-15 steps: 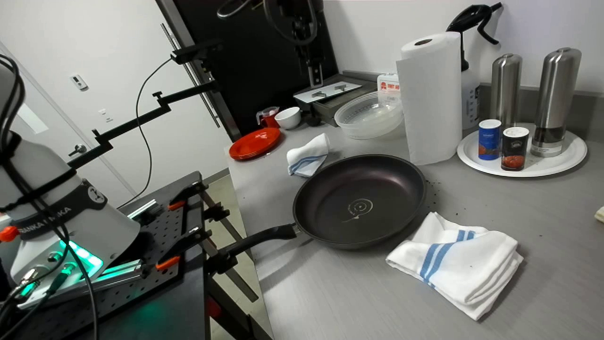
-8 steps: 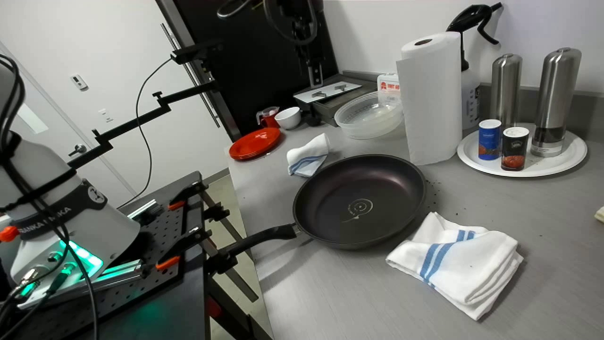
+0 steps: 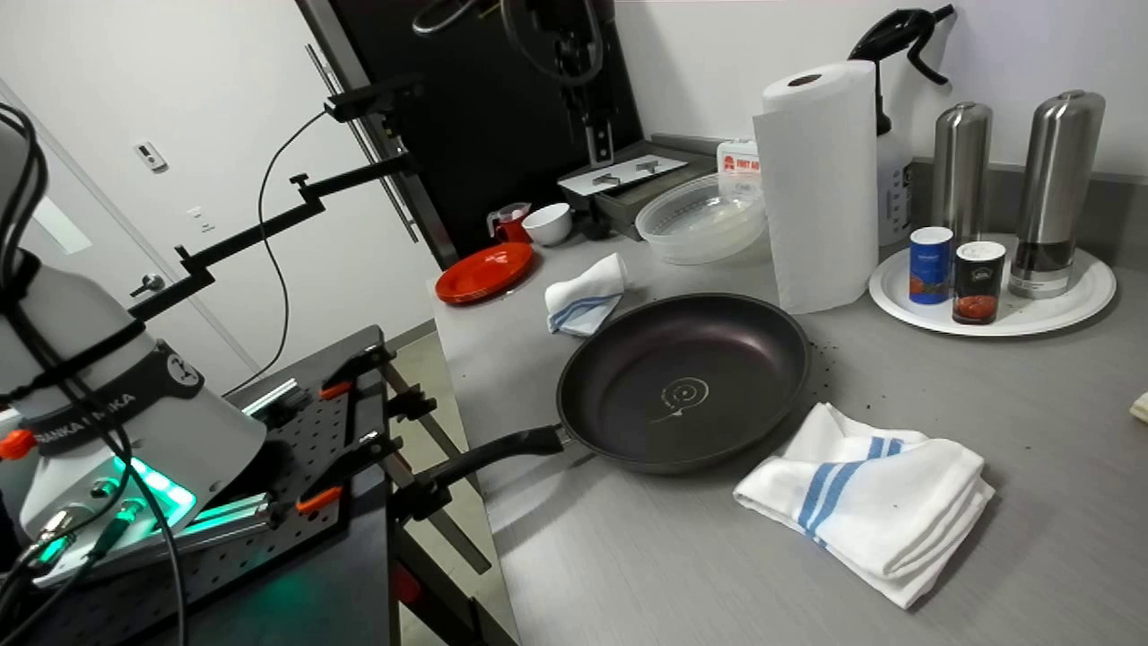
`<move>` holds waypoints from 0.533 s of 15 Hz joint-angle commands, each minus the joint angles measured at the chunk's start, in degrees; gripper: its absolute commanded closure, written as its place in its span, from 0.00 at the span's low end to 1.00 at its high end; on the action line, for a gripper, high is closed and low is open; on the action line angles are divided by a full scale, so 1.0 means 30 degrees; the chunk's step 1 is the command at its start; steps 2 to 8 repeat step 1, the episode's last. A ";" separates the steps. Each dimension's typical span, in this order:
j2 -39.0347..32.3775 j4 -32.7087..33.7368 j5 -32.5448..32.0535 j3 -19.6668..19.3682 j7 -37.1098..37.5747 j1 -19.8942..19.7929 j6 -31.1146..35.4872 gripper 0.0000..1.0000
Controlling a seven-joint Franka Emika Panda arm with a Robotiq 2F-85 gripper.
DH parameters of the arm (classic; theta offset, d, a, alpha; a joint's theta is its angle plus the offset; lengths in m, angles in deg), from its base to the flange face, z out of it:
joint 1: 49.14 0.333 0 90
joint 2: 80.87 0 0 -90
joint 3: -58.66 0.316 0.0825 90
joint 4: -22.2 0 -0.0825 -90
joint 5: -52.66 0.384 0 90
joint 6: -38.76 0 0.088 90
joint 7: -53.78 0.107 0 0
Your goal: Pick up the towel on the left and use it to wipe the inside of the pan
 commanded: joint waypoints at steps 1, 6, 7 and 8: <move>-0.0003 0.0042 -0.0007 0.0008 -0.0001 -0.0015 -0.0060 0.00; -0.0003 0.0042 -0.0007 0.0008 -0.0001 -0.0015 -0.0060 0.00; -0.0003 0.0042 -0.0007 0.0008 -0.0001 -0.0015 -0.0060 0.00; -0.0003 0.0042 -0.0007 0.0008 -0.0001 -0.0015 -0.0060 0.00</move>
